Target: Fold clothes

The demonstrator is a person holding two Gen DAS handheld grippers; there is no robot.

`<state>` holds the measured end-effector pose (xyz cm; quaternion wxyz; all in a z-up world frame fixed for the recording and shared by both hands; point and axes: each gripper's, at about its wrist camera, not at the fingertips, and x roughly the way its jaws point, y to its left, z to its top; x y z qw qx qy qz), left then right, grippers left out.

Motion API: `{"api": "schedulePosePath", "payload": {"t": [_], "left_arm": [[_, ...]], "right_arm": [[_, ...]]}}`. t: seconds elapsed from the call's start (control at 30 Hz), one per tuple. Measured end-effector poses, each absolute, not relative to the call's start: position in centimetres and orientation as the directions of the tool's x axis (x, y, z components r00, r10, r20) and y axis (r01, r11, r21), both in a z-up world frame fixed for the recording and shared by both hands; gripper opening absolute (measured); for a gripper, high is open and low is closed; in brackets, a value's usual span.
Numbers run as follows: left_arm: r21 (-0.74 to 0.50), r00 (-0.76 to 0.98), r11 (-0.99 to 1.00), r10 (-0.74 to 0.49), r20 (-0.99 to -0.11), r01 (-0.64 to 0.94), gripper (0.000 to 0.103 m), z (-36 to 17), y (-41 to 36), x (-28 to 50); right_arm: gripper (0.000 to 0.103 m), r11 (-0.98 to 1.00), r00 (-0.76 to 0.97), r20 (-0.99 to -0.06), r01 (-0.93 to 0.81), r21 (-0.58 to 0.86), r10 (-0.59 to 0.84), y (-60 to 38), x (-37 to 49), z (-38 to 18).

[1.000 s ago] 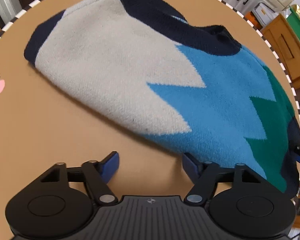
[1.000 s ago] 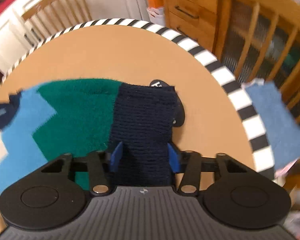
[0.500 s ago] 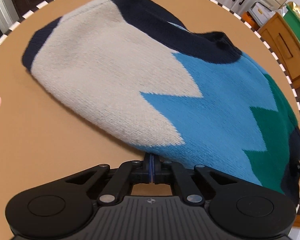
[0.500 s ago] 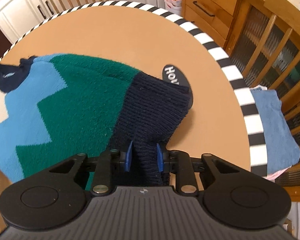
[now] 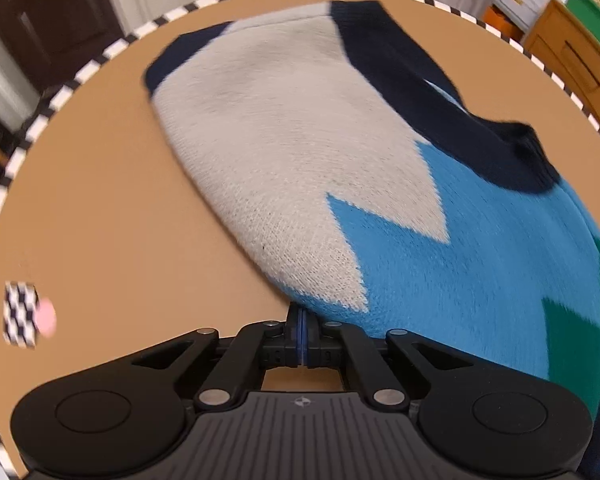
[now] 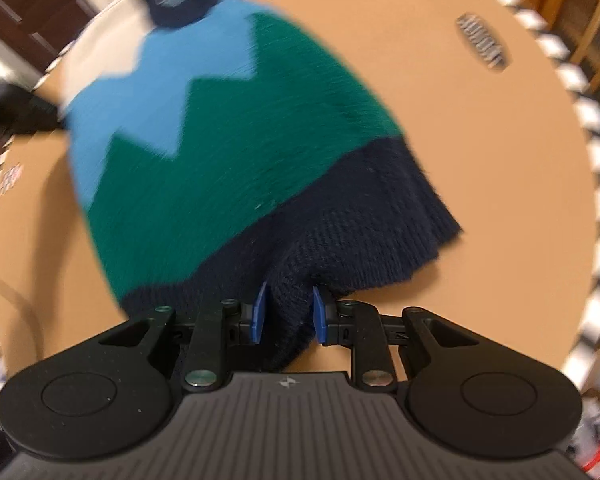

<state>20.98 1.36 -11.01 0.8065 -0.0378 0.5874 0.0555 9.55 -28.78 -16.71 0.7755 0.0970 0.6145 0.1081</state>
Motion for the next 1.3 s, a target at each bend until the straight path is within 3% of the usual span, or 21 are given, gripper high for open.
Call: {"api": "schedulePosePath", "payload": {"t": [0.2,0.4,0.57,0.77,0.87,0.97,1.1,1.3], "left_arm": [[0.038,0.326,0.999,0.041,-0.945,-0.015,0.0,-10.9,3.1,22.7],[0.054,0.327,0.999,0.048,-0.944,0.009,0.0,-11.9,3.2,24.1],[0.053,0.313,0.999,0.048,-0.949,0.008,0.009,-11.9,3.4,21.7],[0.013,0.348,1.0,0.014,-0.937,-0.005,0.023,-9.2,2.8,14.2],[-0.053,0.383,0.999,-0.051,-0.922,0.007,0.024,-8.0,1.7,9.3],[-0.134,0.392,0.991,-0.116,-0.913,-0.019,0.024,-7.6,0.3,4.7],[-0.171,0.328,0.985,-0.151,-0.932,-0.035,0.025,-9.2,-2.0,1.2],[-0.11,0.281,0.986,-0.071,-0.957,-0.124,0.035,-11.7,-3.0,0.5]], "right_arm": [[0.024,0.883,0.086,-0.881,-0.116,0.454,0.464,-21.7,5.8,-17.5],[0.024,0.87,0.07,-0.875,-0.167,0.463,0.479,-18.0,5.6,-17.4],[0.035,0.875,0.07,-0.874,-0.103,0.473,0.481,-19.9,5.4,-16.8],[0.035,0.907,0.25,-0.873,-0.079,0.414,0.42,-24.8,3.0,-11.7],[0.036,0.919,0.373,-0.846,-0.054,0.39,0.381,-26.1,3.6,-10.7],[0.033,0.901,0.389,-0.818,-0.093,0.423,0.424,-25.3,4.8,-11.9],[0.03,0.913,0.321,-0.854,-0.146,0.382,0.409,-23.1,5.7,-15.1],[0.007,0.915,0.268,-0.876,-0.168,0.368,0.401,-24.2,6.1,-17.4]]}}
